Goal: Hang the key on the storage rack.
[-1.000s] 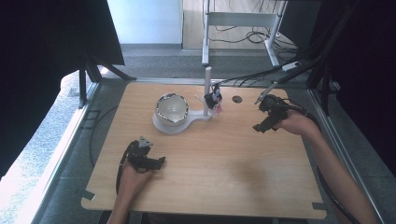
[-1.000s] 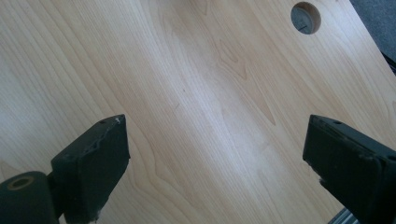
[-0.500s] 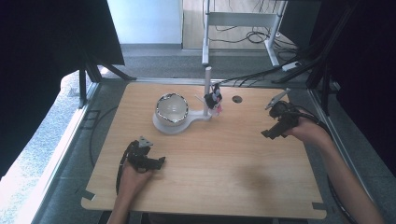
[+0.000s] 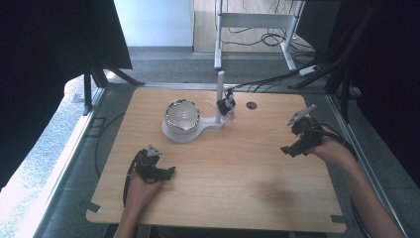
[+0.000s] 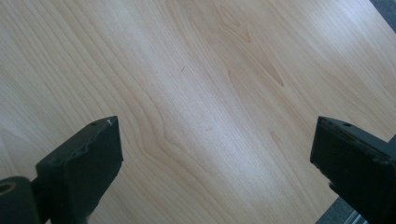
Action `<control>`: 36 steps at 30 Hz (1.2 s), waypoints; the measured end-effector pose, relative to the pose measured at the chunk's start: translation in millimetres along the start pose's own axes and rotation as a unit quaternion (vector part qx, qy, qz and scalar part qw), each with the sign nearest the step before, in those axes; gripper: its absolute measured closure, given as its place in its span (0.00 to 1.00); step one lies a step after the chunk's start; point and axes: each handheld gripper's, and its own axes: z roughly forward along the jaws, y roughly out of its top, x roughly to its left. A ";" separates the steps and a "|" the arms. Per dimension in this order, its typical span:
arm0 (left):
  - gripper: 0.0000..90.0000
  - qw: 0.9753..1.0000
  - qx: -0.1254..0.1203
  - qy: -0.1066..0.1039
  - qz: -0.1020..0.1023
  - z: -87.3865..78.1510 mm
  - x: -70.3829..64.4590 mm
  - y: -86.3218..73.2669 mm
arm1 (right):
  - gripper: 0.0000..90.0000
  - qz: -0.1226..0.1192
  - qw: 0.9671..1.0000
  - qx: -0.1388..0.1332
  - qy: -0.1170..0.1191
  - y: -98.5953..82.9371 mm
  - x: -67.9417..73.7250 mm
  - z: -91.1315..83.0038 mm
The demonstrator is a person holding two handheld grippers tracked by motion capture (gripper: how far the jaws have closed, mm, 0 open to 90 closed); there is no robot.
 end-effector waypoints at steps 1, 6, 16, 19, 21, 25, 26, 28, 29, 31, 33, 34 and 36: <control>0.02 1.000 0.000 0.000 0.000 0.0 0.0 0.0 | 0.03 0.000 1.000 -0.004 -0.001 -1.7 0.8 0.2; 0.02 1.000 0.000 0.000 -0.002 -0.1 -0.2 0.0 | 0.04 0.004 1.000 -0.017 -0.004 -10.2 5.6 0.1; 0.02 1.000 0.002 0.000 0.000 -0.2 -0.1 0.0 | 0.04 0.008 0.999 -0.030 -0.006 -27.7 15.2 7.3; 0.02 1.000 0.002 0.000 0.000 -0.3 -0.1 0.0 | 0.04 0.010 0.999 -0.036 -0.012 -32.9 17.8 11.1; 0.02 1.000 0.002 0.000 0.000 -0.3 0.0 0.0 | 0.03 0.011 0.999 -0.041 -0.009 -36.8 20.0 14.5; 0.02 1.000 0.002 0.000 0.000 -0.3 0.0 0.0 | 0.02 0.015 0.999 -0.047 -0.011 -43.9 25.3 21.2; 0.02 1.000 0.002 0.000 0.000 -0.2 -0.1 0.0 | 0.01 0.016 0.999 -0.050 -0.010 -46.0 26.8 23.2; 0.02 1.000 0.002 0.000 0.000 -0.2 0.0 0.0 | 0.01 0.017 0.998 -0.054 -0.010 -50.2 30.2 27.1; 0.02 1.000 0.002 0.000 0.000 -0.2 0.0 0.0 | 0.00 0.017 0.998 -0.056 -0.010 -52.3 31.8 28.8; 0.02 1.000 0.002 0.000 0.000 -0.2 0.0 0.0 | 0.00 0.022 0.998 -0.063 -0.008 -56.6 35.0 32.4; 0.02 1.000 0.002 0.000 0.000 -0.2 0.0 0.0 | 0.00 0.029 0.997 -0.071 -0.003 -61.5 38.0 37.4; 0.02 1.000 0.002 0.000 0.001 -0.2 0.0 0.0 | 0.00 0.029 0.997 -0.073 -0.002 -63.7 39.0 39.9; 0.02 1.000 0.002 0.000 0.001 -0.2 0.0 0.0 | 0.00 0.033 0.997 -0.075 -0.003 -67.3 41.9 44.6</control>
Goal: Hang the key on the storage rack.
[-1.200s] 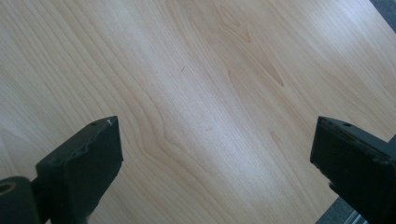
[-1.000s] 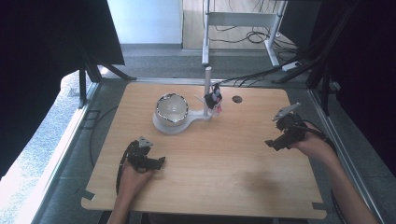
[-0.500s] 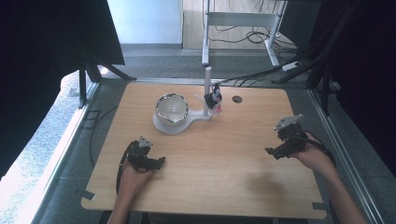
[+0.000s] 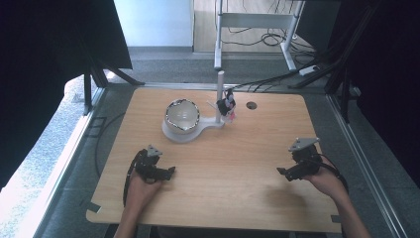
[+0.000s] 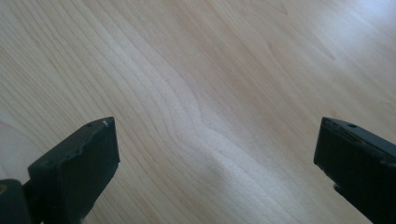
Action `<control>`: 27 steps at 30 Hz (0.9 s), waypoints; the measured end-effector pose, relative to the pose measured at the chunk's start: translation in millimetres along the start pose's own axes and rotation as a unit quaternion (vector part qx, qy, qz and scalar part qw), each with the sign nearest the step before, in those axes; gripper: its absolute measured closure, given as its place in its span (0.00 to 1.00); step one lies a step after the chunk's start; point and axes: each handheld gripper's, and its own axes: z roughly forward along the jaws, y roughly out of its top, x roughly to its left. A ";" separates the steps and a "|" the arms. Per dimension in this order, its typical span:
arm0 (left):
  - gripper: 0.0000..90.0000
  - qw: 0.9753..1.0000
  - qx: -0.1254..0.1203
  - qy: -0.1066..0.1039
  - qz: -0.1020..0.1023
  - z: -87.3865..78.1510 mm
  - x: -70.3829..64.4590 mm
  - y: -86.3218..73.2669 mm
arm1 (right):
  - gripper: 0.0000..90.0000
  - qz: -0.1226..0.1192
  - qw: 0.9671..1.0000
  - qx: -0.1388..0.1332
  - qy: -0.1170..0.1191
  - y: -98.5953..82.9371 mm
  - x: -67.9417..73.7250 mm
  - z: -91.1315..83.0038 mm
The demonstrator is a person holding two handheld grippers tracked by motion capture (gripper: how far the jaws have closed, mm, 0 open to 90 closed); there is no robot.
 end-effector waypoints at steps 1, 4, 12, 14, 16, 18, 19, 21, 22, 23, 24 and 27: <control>0.02 1.000 0.000 0.000 0.000 0.0 0.0 0.0 | 0.00 0.004 1.000 -0.002 0.002 -2.3 1.4 2.1; 0.02 1.000 0.000 0.000 0.000 0.0 0.0 0.0 | 0.00 0.012 1.000 -0.010 0.004 -9.5 5.7 8.5; 0.02 1.000 0.000 0.000 0.000 0.0 0.0 0.0 | 0.00 0.042 0.999 -0.029 0.007 -33.5 15.0 28.0; 0.02 1.000 0.000 0.000 0.000 0.0 0.0 0.0 | 0.00 0.051 0.998 -0.034 0.005 -39.5 16.5 31.9; 0.02 1.000 0.000 0.000 0.000 0.0 0.0 0.0 | 0.00 0.063 0.997 -0.039 0.009 -45.4 18.1 35.7; 0.02 1.000 0.000 0.000 0.000 0.0 0.0 0.0 | 0.00 0.069 0.997 -0.042 0.008 -50.3 19.4 38.0; 0.02 1.000 0.000 0.000 0.000 0.0 0.0 0.0 | 0.00 0.074 0.996 -0.045 0.009 -53.1 20.0 39.7; 0.02 1.000 0.000 0.000 0.000 0.0 0.0 0.0 | 0.00 0.087 0.995 -0.051 0.011 -56.7 20.8 41.7; 0.02 1.000 0.000 0.000 0.000 0.0 0.0 0.0 | 0.00 0.094 0.994 -0.057 0.017 -58.7 20.3 42.3; 0.02 1.000 0.000 0.000 0.000 0.0 0.0 -0.1 | 0.00 0.103 0.992 -0.064 0.018 -60.7 20.3 43.3; 0.02 1.000 0.000 0.000 0.000 0.0 -0.1 -0.1 | 0.00 0.106 0.992 -0.064 0.020 -61.4 19.9 43.1; 0.02 1.000 0.000 0.000 0.000 0.0 -0.1 -0.1 | 0.00 0.110 0.992 -0.064 0.015 -61.9 21.2 42.8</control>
